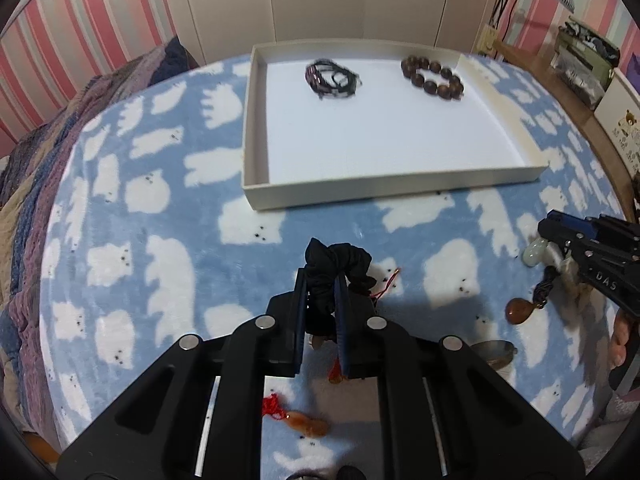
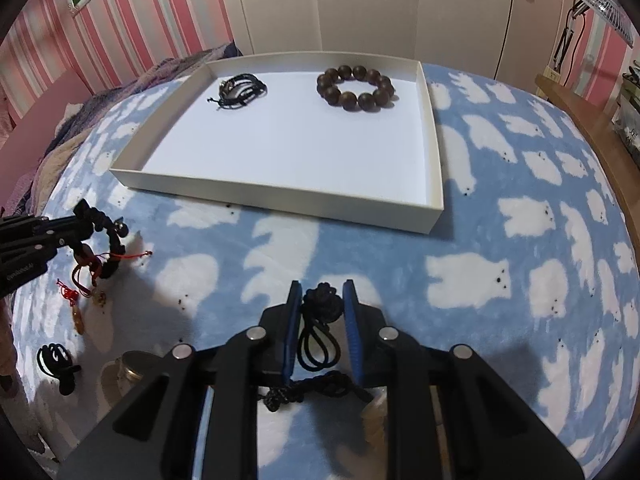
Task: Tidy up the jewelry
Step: 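Lift scrunchie with left tool while right tool lifts pendant toward tray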
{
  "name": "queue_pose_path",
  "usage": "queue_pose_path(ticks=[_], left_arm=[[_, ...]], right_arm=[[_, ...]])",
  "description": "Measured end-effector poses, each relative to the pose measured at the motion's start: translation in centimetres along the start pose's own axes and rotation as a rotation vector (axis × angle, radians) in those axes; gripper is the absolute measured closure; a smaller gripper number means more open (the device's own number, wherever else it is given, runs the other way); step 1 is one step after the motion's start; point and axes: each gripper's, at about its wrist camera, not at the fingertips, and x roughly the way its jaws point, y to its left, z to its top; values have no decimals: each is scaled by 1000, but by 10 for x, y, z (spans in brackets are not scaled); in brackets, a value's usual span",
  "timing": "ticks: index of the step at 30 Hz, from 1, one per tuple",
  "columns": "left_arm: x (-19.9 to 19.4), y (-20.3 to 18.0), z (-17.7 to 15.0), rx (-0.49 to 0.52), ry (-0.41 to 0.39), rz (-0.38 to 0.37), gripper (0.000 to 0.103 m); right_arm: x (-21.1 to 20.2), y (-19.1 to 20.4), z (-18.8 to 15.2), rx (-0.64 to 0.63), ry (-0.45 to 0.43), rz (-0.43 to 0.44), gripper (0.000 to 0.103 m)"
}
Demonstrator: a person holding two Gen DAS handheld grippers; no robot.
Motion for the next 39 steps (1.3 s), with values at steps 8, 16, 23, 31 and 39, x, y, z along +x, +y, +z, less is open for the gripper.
queue_pose_path(ticks=[8, 16, 23, 31, 39], left_arm=[[-33, -2, 3, 4, -83, 3, 92], [-51, -12, 3, 31, -134, -36, 92], [-54, -3, 1, 6, -139, -105, 92], [-56, -5, -6, 16, -134, -256, 92], [-54, -13, -10, 59, -122, -301, 92]], right_arm=[[-13, 2, 3, -4, -46, 19, 82], [-21, 6, 4, -18, -66, 26, 82], [-17, 6, 3, -16, -65, 13, 82], [-13, 4, 0, -7, -60, 22, 82], [-11, 3, -1, -5, -60, 29, 82]])
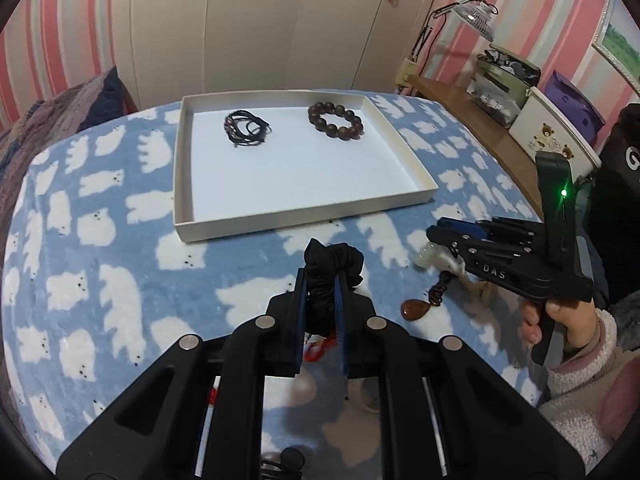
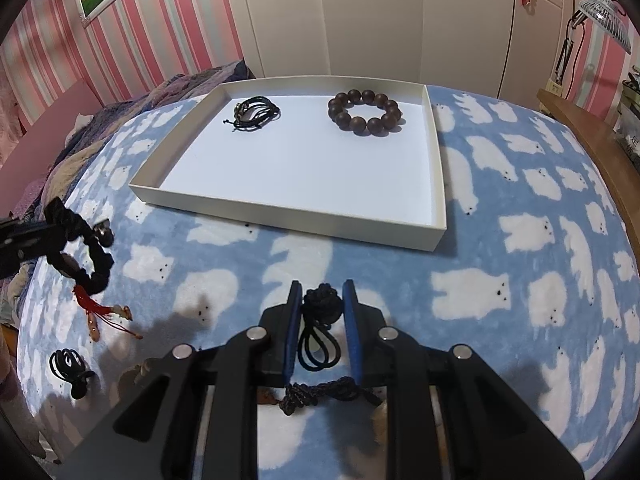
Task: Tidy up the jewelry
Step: 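Lift scrunchie with left tool while right tool lifts pendant toward tray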
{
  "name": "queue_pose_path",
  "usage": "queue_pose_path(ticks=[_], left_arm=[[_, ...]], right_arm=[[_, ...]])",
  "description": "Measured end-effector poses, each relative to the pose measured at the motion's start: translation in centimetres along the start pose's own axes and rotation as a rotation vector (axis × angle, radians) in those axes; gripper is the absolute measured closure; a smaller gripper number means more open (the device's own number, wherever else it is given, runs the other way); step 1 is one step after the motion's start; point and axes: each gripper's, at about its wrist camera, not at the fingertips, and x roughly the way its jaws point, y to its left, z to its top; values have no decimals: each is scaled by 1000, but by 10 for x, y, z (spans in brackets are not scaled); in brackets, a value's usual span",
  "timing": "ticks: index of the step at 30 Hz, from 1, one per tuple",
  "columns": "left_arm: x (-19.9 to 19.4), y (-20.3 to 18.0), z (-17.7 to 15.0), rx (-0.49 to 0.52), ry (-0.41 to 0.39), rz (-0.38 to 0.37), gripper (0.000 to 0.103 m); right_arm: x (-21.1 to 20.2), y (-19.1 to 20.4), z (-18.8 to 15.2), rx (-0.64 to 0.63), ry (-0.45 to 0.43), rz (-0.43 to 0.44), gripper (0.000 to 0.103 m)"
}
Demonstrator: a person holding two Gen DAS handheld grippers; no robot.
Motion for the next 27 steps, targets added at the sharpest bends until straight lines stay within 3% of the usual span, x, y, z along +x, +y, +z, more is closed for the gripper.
queue_pose_path(ticks=[4, 10, 20, 27], left_arm=[[-3, -4, -1, 19, -25, 8, 92], [-28, -16, -2, 87, -140, 37, 92], [-8, -6, 10, 42, -78, 69, 92], [14, -13, 47, 62, -59, 98, 92]], right_arm=[[1, 0, 1, -1, 5, 0, 82], [0, 2, 3, -6, -1, 0, 82], [1, 2, 11, -9, -9, -4, 82], [-5, 3, 56, -25, -66, -15, 82]])
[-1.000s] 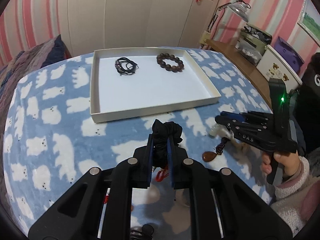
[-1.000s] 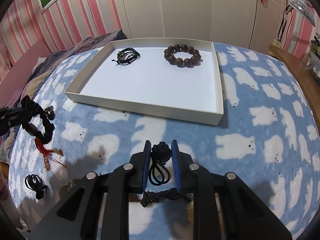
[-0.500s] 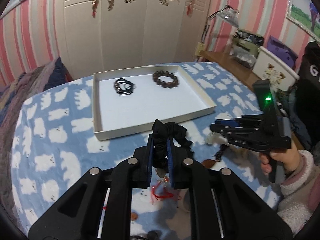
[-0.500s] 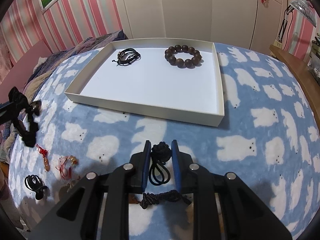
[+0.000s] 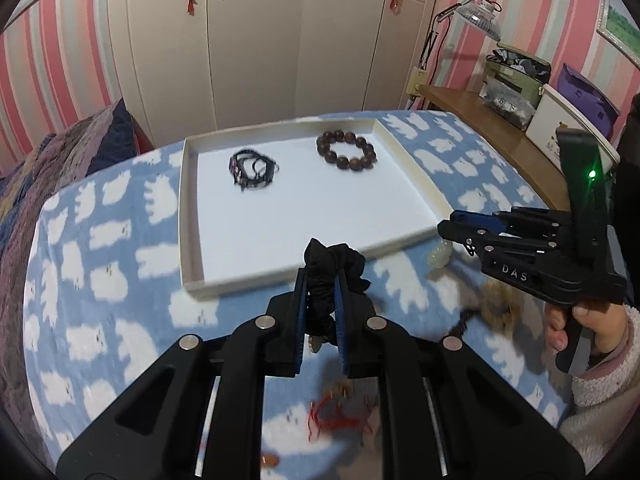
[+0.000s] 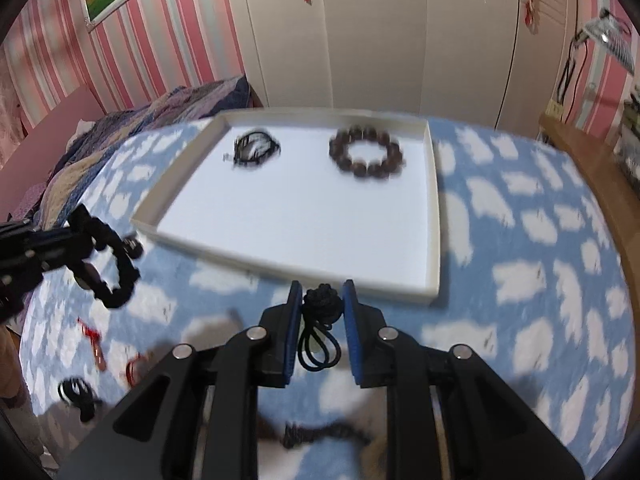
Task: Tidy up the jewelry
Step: 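Lift scrunchie with left tool while right tool lifts pendant toward tray, then lower scrunchie and pendant into the tray and open both tools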
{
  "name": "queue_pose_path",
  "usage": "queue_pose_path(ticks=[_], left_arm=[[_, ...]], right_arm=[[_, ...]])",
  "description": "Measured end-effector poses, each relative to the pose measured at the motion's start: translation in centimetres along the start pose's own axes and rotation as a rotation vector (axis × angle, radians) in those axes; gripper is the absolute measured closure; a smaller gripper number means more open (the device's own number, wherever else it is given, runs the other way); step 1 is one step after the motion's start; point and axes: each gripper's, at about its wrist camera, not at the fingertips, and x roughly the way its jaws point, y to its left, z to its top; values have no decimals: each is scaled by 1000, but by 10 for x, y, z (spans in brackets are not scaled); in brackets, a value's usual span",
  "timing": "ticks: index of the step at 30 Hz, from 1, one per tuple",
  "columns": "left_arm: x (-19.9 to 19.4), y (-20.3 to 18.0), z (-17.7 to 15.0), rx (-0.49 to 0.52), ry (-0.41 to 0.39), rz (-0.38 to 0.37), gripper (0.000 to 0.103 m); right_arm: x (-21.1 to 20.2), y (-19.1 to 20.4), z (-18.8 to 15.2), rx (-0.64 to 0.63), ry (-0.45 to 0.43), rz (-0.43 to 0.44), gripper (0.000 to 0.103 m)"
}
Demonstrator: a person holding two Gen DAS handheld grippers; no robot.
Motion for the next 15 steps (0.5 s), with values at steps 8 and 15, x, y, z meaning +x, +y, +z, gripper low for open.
queue_pose_path(ticks=[8, 15], left_arm=[[60, 37, 61, -105, 40, 80, 92], [118, 83, 98, -189, 89, 149, 92]], right_arm=[[44, 1, 72, 30, 0, -23, 82], [107, 15, 121, 50, 37, -43, 82]])
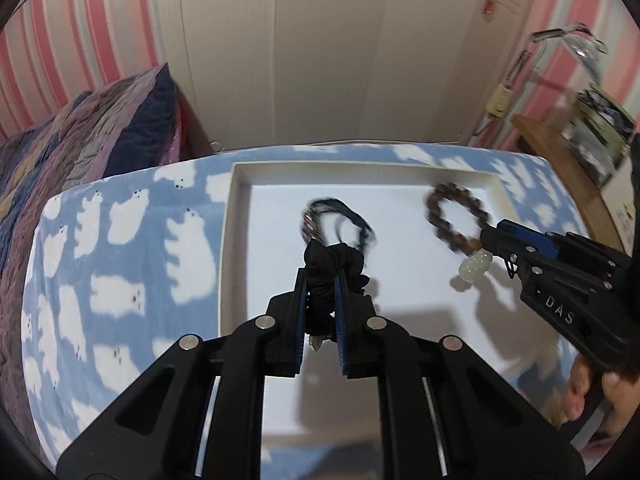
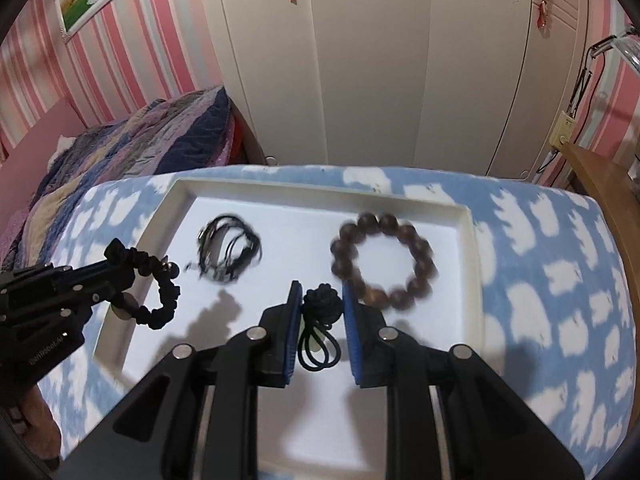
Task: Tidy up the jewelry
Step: 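Lower scrunchie and pendant into the tray and open both tools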
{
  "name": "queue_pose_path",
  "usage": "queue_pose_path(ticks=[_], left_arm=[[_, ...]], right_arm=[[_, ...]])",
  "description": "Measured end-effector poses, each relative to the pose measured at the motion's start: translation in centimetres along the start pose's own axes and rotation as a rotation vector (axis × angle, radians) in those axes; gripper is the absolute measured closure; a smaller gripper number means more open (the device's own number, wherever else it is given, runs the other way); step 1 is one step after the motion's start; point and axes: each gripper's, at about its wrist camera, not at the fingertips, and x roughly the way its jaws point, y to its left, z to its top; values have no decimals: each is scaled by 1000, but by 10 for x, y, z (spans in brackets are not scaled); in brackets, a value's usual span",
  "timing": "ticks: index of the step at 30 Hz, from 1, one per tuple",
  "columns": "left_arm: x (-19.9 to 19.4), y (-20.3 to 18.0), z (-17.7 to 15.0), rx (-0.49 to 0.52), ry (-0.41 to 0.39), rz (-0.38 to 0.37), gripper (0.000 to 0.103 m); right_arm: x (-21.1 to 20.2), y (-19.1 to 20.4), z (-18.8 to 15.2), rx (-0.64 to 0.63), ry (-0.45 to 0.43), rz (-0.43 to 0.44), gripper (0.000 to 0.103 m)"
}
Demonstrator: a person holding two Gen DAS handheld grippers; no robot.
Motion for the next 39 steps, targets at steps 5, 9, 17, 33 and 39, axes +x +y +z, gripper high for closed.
queue_pose_path(ticks=[5, 9, 17, 33, 39], left_arm=[[37, 10, 22, -10, 28, 73, 92], [61, 20, 35, -33, 48, 83, 92], [95, 20, 40, -39, 92, 131, 92], [11, 4, 22, 9, -44, 95, 23], [-70, 15, -15, 2, -133, 108, 9]], right_arm=[[38, 7, 23, 12, 53, 16, 82], [58, 18, 32, -26, 69, -4, 82], [86, 27, 43, -60, 100, -34, 83], [14, -6, 44, -28, -17, 31, 48], [-63, -31, 6, -28, -92, 11, 30]])
